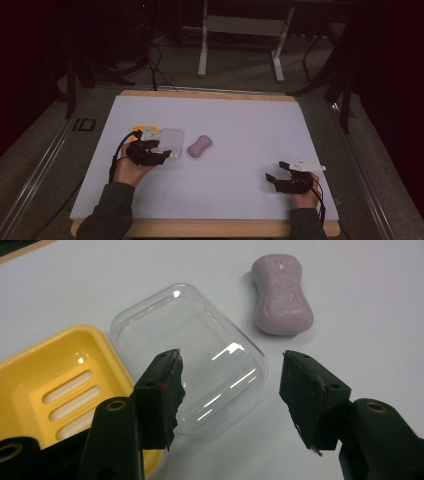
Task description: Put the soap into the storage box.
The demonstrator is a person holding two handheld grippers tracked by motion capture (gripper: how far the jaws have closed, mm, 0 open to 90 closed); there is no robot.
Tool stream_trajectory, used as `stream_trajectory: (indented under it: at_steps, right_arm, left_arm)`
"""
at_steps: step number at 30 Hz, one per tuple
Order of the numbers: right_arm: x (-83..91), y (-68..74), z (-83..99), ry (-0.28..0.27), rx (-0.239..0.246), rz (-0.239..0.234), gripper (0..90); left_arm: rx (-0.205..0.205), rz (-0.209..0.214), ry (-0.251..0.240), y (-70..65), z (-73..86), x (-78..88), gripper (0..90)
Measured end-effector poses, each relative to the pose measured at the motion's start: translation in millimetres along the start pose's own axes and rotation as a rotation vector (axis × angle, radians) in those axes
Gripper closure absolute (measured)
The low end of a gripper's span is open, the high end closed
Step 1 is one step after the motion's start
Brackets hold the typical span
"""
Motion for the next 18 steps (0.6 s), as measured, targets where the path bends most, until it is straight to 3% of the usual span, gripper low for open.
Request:
stream_trajectory:
  at_steps: [18]
  right_arm:
    - [1.2,-1.3,0.0,-0.010,-0.004,0.005,19.7]
  left_arm:
    - [-0.017,0.006,0.031,1.6,-17.7,-11.4,42.4]
Point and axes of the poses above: each handheld gripper's, and its own axes: x roughly backward along the jaws, z roughly out of its underside, y roughly to its left, the point moved 4 cm from there along -x, roughly forward along the jaws, and after that the axes turned 14 degrees about z, right-handed, at the moved point
